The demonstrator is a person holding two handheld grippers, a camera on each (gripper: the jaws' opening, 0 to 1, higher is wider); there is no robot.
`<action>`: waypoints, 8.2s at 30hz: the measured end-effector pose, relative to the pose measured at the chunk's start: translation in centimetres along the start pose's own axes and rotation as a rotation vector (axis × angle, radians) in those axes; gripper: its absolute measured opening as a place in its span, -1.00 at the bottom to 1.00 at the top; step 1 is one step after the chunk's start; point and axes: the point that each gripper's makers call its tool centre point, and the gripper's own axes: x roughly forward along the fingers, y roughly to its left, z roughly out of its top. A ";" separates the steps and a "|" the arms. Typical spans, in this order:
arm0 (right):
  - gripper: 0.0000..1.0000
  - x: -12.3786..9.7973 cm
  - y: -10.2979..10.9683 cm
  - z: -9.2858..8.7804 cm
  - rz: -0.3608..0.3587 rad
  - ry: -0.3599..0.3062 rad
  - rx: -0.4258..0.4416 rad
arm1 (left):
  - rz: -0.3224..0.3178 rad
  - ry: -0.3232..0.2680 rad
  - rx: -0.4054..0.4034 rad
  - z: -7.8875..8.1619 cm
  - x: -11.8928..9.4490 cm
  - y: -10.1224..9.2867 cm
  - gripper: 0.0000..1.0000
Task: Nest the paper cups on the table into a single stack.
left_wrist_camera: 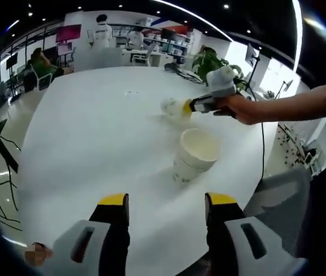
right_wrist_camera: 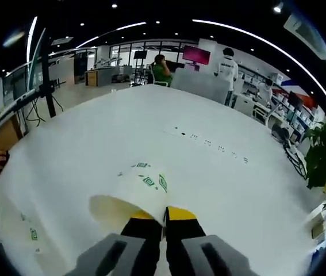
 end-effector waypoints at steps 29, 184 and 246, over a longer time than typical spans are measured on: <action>-1.00 -6.0 1.5 3.6 0.088 -0.006 -0.224 | -0.007 -0.060 0.097 2.7 0.3 -0.5 0.01; 0.06 -12.0 13.2 -0.8 0.664 0.286 -0.866 | -0.079 0.016 0.225 1.2 1.6 -1.0 0.06; -0.15 -3.5 13.1 0.8 0.623 0.142 -0.695 | -0.223 0.165 0.658 7.6 15.3 0.0 -0.31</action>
